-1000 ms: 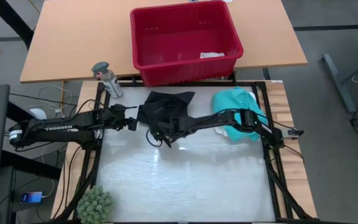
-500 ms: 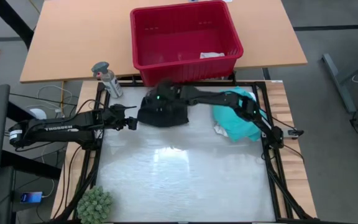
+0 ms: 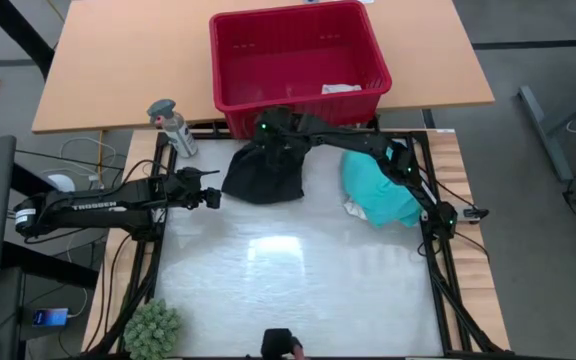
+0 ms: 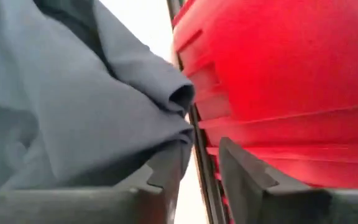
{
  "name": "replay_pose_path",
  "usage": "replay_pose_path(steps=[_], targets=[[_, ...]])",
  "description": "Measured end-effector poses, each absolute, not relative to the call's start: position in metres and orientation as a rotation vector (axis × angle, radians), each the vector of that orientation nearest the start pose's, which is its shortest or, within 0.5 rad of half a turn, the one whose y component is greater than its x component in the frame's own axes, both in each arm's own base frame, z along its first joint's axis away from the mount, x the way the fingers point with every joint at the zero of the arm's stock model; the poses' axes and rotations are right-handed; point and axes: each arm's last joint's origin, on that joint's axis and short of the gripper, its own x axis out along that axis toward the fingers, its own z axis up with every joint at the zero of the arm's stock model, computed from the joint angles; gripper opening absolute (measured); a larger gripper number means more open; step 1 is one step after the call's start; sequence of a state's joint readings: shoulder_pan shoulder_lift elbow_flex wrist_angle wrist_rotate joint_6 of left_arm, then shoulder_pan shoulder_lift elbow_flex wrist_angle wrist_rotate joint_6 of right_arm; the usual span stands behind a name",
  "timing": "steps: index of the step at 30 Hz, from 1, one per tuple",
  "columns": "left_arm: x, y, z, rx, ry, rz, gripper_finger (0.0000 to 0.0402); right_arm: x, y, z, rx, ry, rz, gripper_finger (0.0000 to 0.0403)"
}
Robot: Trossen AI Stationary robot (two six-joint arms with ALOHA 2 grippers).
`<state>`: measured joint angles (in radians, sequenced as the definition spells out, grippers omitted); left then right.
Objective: Fold Laundry from Bin
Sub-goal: Fold the black shorts
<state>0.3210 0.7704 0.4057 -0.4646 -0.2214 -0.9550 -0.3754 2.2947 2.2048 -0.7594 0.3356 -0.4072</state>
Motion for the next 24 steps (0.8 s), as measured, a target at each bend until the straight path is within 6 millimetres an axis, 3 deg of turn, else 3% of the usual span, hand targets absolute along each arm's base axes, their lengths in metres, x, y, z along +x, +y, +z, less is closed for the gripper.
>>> replay_pose_path(steps=[8,11,16,20,24], targets=[[0.136,0.052,0.185,-0.915,0.529,0.875,0.0227,0.462,-0.205,0.313,-0.176,0.813,-0.391,0.0219],[0.136,0.052,0.185,-0.918,0.526,0.875,0.0227,0.451,-0.201,0.327,-0.143,0.807,-0.32,0.0234],[0.146,0.051,0.193,-0.918,0.414,0.809,0.0227,0.433,-0.176,0.36,-0.127,0.771,-0.152,0.0222],[0.163,0.055,0.211,-0.821,0.225,0.678,0.0217,0.416,-0.153,0.36,-0.051,0.883,0.125,0.0201],[0.18,0.062,0.216,-0.717,0.125,0.638,0.0207,0.404,-0.138,0.355,-0.036,1.027,0.199,0.0159]])
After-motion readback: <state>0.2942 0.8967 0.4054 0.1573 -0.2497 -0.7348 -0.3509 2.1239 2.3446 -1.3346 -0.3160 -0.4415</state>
